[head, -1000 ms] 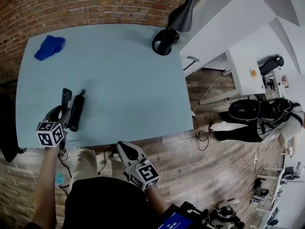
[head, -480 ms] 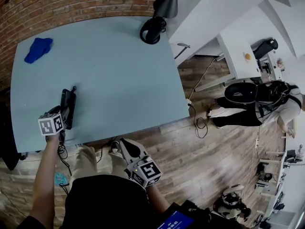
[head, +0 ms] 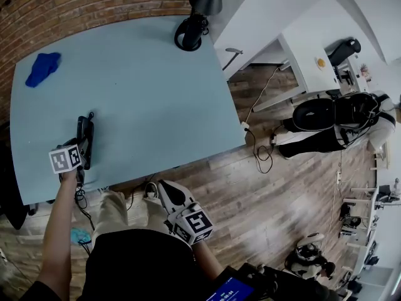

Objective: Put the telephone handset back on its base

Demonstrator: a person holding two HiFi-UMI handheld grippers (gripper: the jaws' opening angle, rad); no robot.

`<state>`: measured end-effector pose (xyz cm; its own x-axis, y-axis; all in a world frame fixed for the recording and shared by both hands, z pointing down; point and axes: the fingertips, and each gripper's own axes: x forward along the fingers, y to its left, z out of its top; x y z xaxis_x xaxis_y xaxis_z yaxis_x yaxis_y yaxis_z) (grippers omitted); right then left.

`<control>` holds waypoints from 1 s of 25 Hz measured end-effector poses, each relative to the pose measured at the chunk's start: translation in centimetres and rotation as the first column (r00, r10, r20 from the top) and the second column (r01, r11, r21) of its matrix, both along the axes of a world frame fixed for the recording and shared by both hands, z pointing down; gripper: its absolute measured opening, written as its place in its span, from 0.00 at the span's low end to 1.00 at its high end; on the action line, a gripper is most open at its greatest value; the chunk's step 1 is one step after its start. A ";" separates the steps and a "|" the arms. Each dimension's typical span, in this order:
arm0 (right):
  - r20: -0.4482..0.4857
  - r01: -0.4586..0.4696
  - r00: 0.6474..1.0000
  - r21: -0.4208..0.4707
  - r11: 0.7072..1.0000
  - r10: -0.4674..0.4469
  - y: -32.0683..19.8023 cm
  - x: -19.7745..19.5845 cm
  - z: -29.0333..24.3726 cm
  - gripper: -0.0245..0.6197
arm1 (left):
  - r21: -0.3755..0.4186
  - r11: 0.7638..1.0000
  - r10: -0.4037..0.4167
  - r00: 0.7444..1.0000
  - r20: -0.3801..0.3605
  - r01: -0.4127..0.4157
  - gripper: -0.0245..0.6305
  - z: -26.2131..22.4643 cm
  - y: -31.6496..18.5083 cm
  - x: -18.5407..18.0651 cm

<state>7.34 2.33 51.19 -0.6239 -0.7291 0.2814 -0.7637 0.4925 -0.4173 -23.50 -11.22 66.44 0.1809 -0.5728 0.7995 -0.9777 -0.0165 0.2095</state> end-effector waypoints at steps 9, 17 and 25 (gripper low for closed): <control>0.008 -0.016 1.000 -0.002 1.000 0.016 0.4 0.7 0.1 0.07 | -0.035 0.999 0.036 0.997 0.075 -0.033 0.40 0.4 1.0 0.5; 0.019 -0.026 0.999 0.003 1.000 0.026 0.6 1.0 0.4 0.06 | -0.059 0.997 0.059 0.991 0.120 -0.052 0.40 1.2 1.5 0.9; 0.022 -0.048 0.999 0.000 0.999 0.048 1.1 2.5 0.8 0.06 | -0.048 0.999 0.020 0.984 0.180 -0.011 0.40 1.0 1.5 0.4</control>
